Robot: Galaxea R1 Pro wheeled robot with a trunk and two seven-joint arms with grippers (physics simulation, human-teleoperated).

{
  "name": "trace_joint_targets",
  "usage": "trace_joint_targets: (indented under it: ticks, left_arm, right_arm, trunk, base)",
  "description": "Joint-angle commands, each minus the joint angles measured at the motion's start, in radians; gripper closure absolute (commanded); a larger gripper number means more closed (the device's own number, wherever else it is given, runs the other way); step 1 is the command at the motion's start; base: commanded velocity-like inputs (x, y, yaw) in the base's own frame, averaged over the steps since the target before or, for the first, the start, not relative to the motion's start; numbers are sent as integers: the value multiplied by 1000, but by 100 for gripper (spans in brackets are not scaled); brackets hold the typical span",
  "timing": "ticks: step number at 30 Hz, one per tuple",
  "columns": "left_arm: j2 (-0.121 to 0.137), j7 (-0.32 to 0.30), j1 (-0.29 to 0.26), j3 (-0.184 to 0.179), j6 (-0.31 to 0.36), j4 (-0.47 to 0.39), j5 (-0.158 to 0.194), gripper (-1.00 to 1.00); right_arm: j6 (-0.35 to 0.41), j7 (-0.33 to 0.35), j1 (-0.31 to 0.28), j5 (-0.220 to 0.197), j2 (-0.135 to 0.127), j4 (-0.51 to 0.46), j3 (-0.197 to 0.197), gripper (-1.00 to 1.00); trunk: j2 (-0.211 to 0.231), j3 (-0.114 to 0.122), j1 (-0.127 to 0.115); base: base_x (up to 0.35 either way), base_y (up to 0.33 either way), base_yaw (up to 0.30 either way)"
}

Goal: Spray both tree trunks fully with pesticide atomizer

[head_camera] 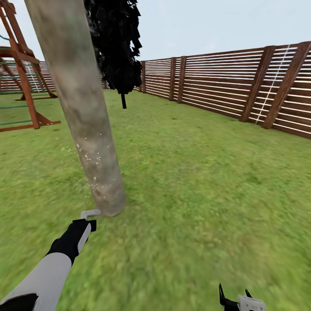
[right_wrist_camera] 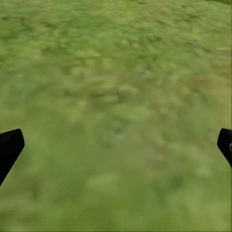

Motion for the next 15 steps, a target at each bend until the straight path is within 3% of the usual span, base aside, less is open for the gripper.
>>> trace_joint_targets:
  ticks: [1,5,15]
  left_arm:
    - [-1,0,0,0,0,0,-1,100]
    - [-1,0,0,0,0,0,-1,100]
    - [-1,0,3,0,0,0,-1,100]
  right_arm:
    - [0,0,0,0,0,0,0,-100]
    - [0,0,0,0,0,0,0,-100]
    - [0,0,0,0,0,0,0,-100]
  trunk:
    - [0,0,0]
    - [0,0,0]
    - [0,0,0]
  base:
    - [44,-272,276]
    - [11,-272,220]
    - [0,-273,9]
